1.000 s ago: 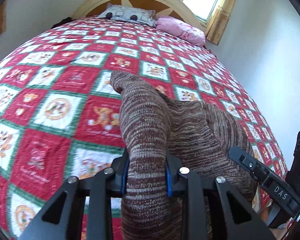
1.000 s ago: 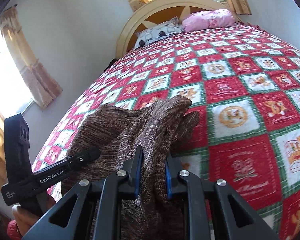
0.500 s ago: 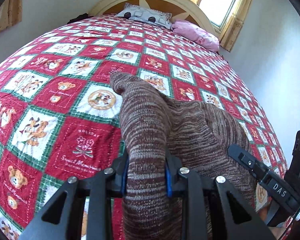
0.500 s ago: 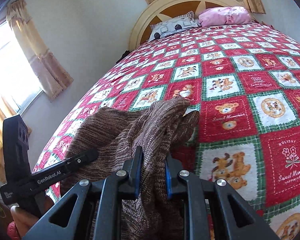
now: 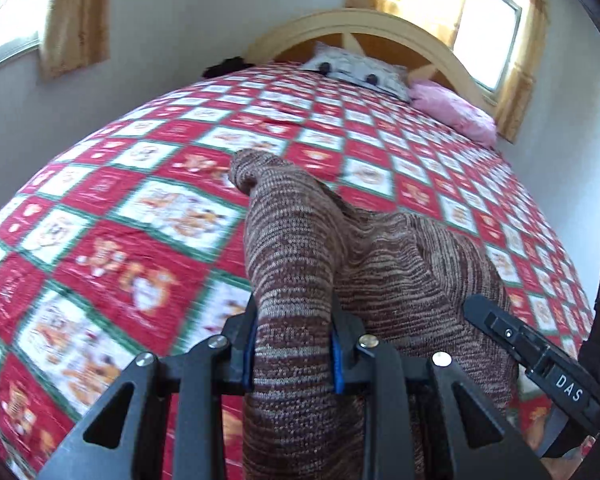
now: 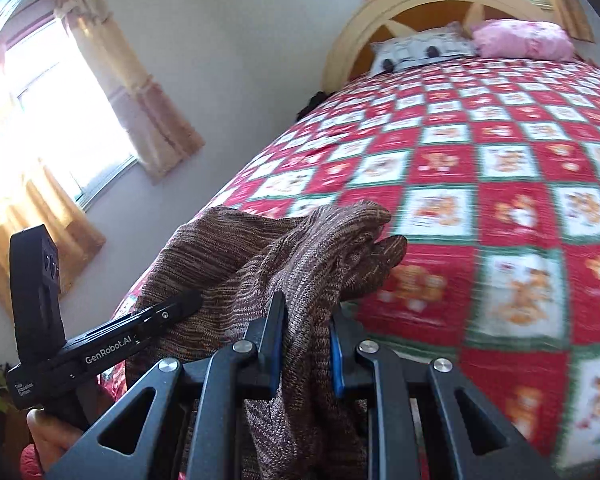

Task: Fold small clothes

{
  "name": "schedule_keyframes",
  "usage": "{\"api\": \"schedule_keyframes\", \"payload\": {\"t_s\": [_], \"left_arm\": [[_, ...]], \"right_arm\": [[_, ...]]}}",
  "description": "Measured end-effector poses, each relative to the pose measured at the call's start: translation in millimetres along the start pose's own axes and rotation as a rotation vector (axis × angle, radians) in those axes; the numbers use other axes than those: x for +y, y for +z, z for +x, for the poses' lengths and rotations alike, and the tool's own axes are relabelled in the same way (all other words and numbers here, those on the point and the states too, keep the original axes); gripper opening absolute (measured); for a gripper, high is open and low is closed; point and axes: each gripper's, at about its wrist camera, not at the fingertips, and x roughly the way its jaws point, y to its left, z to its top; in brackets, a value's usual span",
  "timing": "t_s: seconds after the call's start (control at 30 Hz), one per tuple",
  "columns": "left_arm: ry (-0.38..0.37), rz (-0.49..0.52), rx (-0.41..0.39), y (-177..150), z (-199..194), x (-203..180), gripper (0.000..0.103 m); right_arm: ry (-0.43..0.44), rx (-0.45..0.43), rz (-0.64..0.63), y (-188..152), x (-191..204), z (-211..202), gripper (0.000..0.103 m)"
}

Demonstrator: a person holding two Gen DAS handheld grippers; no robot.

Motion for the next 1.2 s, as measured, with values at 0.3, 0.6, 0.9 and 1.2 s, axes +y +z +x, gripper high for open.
{"api": "schedule_keyframes", "payload": {"t_s": [0.3,0.6,0.9,1.2], "left_arm": [[0.056,-0.018,0.029,-10.2,30.3,23.4,0.029],[0.040,-0.046,0.058,-19.0,43.1,30.2,0.037],[0.012,-0.037,0.031,-40.3,12.4,19.8,0.044],[-0.104,-0.105,0.071,-81.9,-12.4,8.3,0.055]], "right_arm": [[-0.059,0.044,-0.083,-8.2,13.1,49.7,0.019],[-0.056,0.129,0.019,-14.5,-11.7,66.9,0.020],[-0.050,0.162,0.066,-24.3,-21.3,41.1,0.049],[0.066,0.185,0.116,-55.6,-19.8,6.9,0.059]]}}
